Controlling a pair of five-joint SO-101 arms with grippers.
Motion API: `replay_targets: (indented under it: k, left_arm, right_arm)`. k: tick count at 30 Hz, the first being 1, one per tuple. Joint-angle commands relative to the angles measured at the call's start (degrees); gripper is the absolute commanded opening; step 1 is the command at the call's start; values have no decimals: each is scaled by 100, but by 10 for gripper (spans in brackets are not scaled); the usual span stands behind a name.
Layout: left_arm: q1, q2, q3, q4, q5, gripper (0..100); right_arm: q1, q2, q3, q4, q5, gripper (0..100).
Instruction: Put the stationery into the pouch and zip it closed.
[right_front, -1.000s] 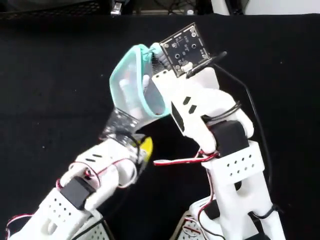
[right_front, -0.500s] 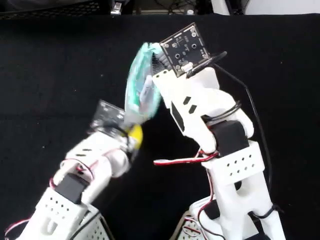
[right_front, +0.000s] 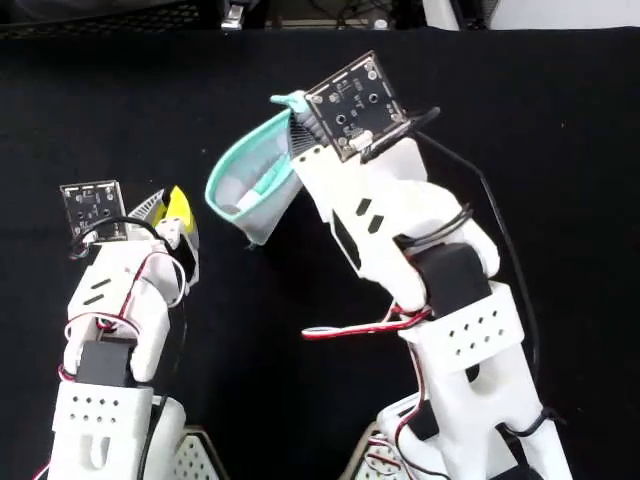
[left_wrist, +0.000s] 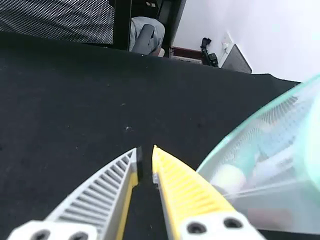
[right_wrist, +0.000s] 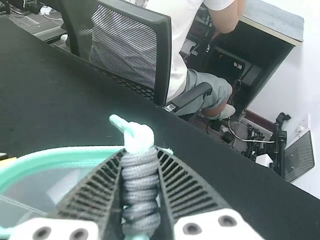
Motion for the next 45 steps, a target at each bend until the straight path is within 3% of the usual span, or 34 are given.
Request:
replay_targets:
  k: [1, 7, 12, 16, 19, 26, 33, 41, 45]
  left_arm:
    - [268, -97, -549, 624, 53, 69]
    - [813, -888, -998, 1749, 53, 69]
    - [1525, -2004, -866, 2251, 18, 69]
    - [2220, -2514, -462, 2224, -686, 69]
    - [2457, -2523, 66, 1705, -1002, 69]
    - [1877, -1864, 321, 756, -985, 68]
    - [1815, -615, -242, 607, -97, 68]
    - [31, 677, -119, -1002, -70, 68]
    - [145, 1055, -259, -1055, -62, 68]
  right_arm:
    - [-62, 57, -57, -70, -26, 12]
    - [-53, 708, -576, -308, 633, 12]
    - [-53, 1552, -1402, 308, 387, 12]
    - [-62, 1974, -1851, 607, 0, 12]
    - [-105, 1965, -1965, 853, -123, 12]
    - [-668, 1200, -1938, 1257, -123, 12]
    - [-835, 1033, -1763, 1327, -114, 12]
    - [-844, 989, -1622, 1380, -70, 12]
    - [-1073, 954, -1684, 1618, -53, 12]
